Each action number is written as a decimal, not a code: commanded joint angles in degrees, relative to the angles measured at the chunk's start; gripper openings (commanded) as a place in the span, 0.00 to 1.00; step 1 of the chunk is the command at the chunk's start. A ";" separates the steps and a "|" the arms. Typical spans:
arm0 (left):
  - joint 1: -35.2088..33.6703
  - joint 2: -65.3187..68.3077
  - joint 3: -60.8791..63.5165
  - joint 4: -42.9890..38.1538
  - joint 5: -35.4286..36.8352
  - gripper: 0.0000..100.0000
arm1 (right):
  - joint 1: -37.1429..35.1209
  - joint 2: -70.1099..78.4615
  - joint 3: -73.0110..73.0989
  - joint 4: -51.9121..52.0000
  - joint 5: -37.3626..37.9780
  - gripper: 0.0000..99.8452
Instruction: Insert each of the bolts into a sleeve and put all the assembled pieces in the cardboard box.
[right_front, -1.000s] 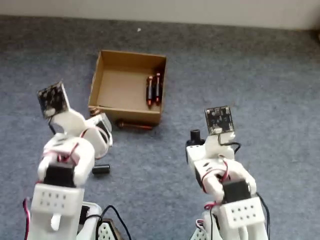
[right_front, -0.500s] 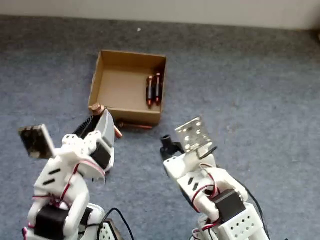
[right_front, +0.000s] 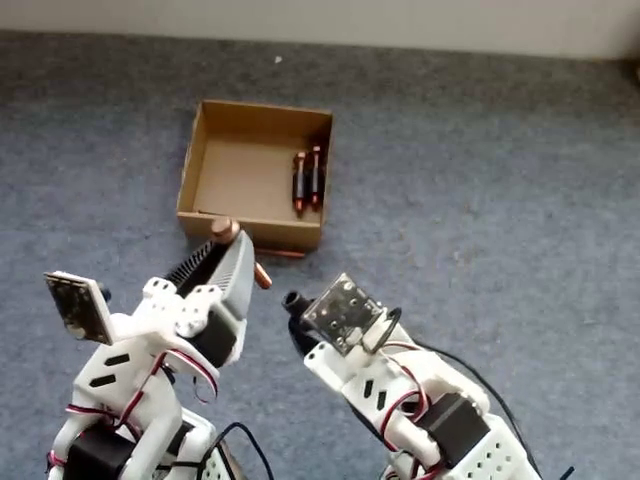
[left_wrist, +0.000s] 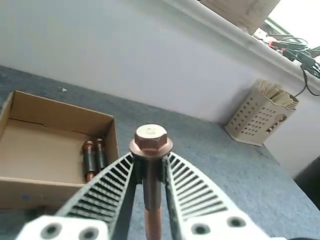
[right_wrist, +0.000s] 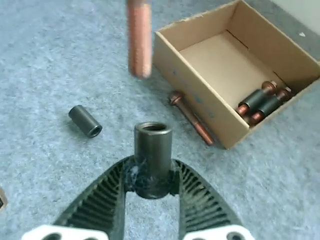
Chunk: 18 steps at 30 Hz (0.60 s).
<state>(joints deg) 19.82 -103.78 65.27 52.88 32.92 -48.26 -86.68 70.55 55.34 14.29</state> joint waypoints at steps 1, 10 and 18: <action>2.51 -0.66 -0.31 -1.58 -0.44 0.01 | -1.19 -1.27 -2.33 -3.74 1.32 0.00; 2.77 -0.66 0.84 -1.32 -0.35 0.01 | -1.19 -1.27 -2.33 -10.07 1.41 0.00; 10.07 -0.66 1.27 5.10 0.18 0.01 | -1.19 -1.27 -2.33 -13.85 1.41 0.00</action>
<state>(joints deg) 25.71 -104.13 66.68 55.08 32.92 -49.05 -86.77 70.73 44.88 15.25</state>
